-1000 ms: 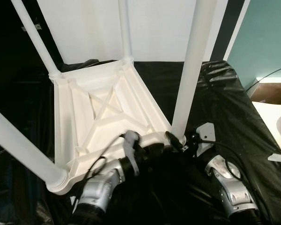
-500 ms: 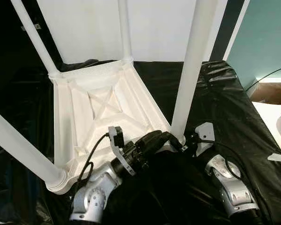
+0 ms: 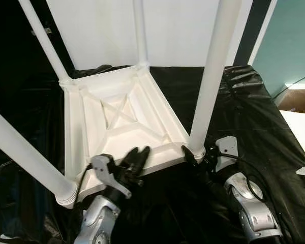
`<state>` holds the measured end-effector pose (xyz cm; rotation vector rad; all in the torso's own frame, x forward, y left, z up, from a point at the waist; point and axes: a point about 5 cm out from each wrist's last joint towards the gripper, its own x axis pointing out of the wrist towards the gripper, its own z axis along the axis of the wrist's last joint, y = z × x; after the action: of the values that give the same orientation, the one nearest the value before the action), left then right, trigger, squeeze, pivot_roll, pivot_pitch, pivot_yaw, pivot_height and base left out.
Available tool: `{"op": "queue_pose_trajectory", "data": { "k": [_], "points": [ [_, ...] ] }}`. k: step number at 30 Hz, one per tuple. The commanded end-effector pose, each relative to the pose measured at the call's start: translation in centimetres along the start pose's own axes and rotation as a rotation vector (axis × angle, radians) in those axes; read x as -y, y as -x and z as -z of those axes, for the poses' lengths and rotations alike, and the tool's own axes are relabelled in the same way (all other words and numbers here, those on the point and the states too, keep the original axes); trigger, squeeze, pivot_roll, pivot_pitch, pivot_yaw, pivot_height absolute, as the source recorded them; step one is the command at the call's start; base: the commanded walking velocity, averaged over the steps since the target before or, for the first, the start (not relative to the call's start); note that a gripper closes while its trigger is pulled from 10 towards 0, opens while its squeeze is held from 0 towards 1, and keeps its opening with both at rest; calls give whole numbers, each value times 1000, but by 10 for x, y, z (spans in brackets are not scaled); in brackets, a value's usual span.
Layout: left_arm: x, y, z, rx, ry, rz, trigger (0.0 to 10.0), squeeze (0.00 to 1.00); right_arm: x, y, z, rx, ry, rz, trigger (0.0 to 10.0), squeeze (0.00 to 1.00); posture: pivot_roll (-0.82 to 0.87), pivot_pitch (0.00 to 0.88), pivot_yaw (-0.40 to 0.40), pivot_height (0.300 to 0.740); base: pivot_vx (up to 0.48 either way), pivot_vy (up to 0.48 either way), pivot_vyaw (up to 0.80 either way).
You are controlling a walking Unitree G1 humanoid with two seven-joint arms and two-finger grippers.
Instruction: Building children table
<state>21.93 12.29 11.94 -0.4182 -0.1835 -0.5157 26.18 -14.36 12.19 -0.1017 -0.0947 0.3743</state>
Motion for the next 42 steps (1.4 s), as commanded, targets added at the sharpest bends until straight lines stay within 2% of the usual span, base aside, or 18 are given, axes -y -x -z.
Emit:
{"op": "queue_pose_trajectory", "data": {
  "k": [1, 4, 6, 8, 11, 13, 19, 23, 25, 29, 30, 31, 33, 35, 36, 38, 39, 42],
  "points": [
    [3, 2, 3, 15, 3, -42, 10000, 0, 1, 3, 0, -8, -21, 8, 10000, 0, 9, 0, 69, 740, 0, 0, 0],
    [0, 16, 2, 15, -44, -130, 10000, 0, 9, 15, -5, -34, -27, 33, 10000, 0, -4, 0, 77, 740, 0, 0, 0],
    [-1, 20, 1, 13, -51, -143, 10000, 0, 10, 18, -6, -42, -25, 27, 10000, 0, -6, 0, 77, 740, 0, 0, 0],
    [-2, 27, 2, -4, -83, -163, 10000, 0, 8, 29, -7, -68, 9, -20, 10000, 0, -17, 0, 83, 740, 0, 0, 0],
    [-3, 29, 3, -12, -97, -170, 10000, 0, 7, 33, -8, -80, 27, -47, 10000, 0, -17, 0, 83, 740, 0, 0, 0],
    [-7, 35, 4, -16, -124, -215, 10000, 0, 6, 42, -8, -100, 56, -96, 10000, 0, -27, 0, 86, 740, 0, 0, 0],
    [-13, 42, 9, -24, -176, -281, 10000, 0, 5, 47, -5, -118, 34, -120, 10000, 0, -27, 0, 87, 740, 0, 0, 0],
    [-15, 55, 12, -49, -266, -333, 10000, 0, 1, 53, -5, -157, 17, -239, 10000, 0, -17, 0, 88, 740, 0, 0, 0],
    [-15, 57, 13, -54, -273, -340, 10000, 0, 1, 53, -6, -160, 24, -255, 10000, 0, -17, 0, 88, 740, 0, 0, 0],
    [-15, 64, 16, -80, -285, -365, 10000, 0, -2, 46, -10, -156, 144, -339, 10000, 0, -3, 0, 89, 740, 0, 0, 0],
    [-15, 67, 17, -82, -280, -382, 10000, 0, -3, 41, -12, -144, 229, -353, 10000, 0, 8, 0, 87, 740, 0, 0, 0],
    [-15, 67, 17, -82, -280, -382, 10000, 0, -3, 41, -12, -144, 229, -353, 10000, 0, 8, 0, 87, 740, 0, 0, 0],
    [-16, 71, 19, -73, -269, -424, 10000, 0, 0, 31, -18, -111, 333, -302, 10000, 0, 17, 0, 83, 740, 0, 0, 0],
    [-15, 73, 20, -72, -266, -433, 10000, 0, 0, 29, -22, -90, 364, -281, 10000, 0, 27, 0, 78, 740, 0, 0, 0],
    [-15, 78, 21, -79, -269, -441, 10000, 0, -2, 28, -25, -69, 413, -276, 10000, 0, 33, 0, 75, 740, 0, 0, 0],
    [-15, 78, 21, -79, -269, -441, 10000, 0, -2, 28, -25, -69, 413, -276, 10000, 0, 33, 0, 75, 740, 0, 0, 0],
    [-16, 88, 23, -92, -274, -467, 10000, 0, 1, 26, -26, -60, 415, -176, 10000, 0, 40, 0, 69, 740, 0, 0, 0],
    [-16, 92, 24, -96, -276, -479, 10000, 0, 4, 26, -26, -60, 413, -136, 10000, 0, 40, 0, 69, 740, 0, 0, 0]
  ]
}}
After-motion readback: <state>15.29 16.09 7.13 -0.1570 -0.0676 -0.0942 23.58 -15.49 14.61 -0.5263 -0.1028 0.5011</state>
